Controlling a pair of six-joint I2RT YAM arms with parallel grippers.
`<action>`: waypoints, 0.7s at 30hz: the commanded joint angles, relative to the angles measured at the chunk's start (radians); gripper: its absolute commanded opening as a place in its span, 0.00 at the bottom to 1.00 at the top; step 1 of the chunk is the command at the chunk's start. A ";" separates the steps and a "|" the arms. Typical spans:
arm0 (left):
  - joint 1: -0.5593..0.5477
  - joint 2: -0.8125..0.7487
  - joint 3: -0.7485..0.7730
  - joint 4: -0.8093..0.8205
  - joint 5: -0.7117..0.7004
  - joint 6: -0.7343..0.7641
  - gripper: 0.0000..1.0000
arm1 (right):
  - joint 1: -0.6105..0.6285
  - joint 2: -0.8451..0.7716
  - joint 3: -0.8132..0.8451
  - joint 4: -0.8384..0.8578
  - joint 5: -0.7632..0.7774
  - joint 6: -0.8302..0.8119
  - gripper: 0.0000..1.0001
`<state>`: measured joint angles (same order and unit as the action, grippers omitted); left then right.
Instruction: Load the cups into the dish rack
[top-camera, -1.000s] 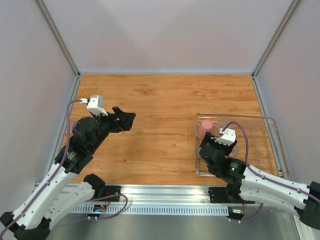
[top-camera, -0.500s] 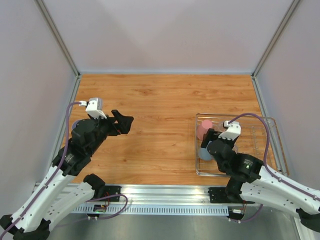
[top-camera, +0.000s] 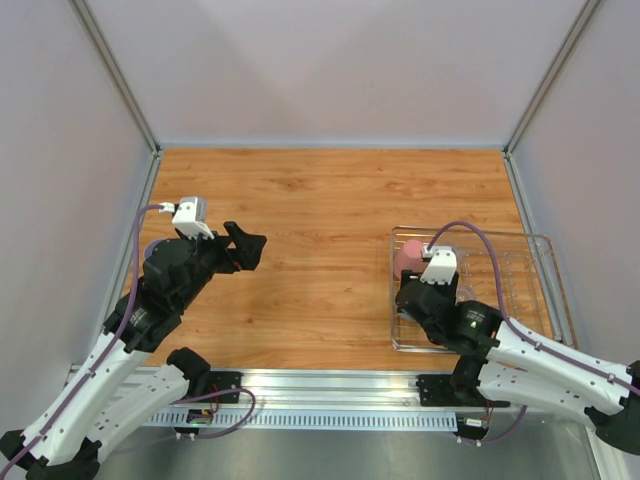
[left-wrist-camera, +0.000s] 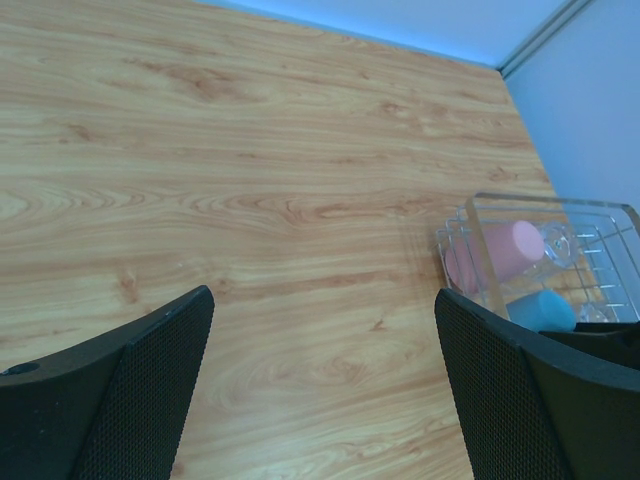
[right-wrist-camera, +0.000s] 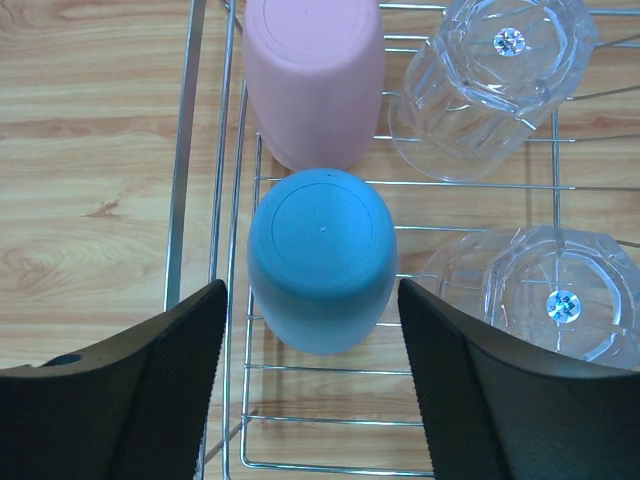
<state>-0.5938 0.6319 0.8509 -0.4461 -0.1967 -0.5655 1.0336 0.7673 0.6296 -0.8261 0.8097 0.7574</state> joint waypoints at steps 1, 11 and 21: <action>0.002 -0.006 0.017 -0.002 0.005 0.032 1.00 | -0.001 0.016 0.042 -0.001 0.006 0.003 0.68; 0.002 -0.017 0.014 -0.006 -0.001 0.050 1.00 | -0.033 -0.016 0.047 0.039 0.006 -0.035 0.24; 0.002 -0.024 0.010 -0.005 0.003 0.052 1.00 | -0.033 -0.089 0.120 -0.002 -0.027 -0.109 0.64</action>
<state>-0.5938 0.6140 0.8509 -0.4469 -0.1967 -0.5354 1.0042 0.6743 0.6903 -0.8135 0.7967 0.6823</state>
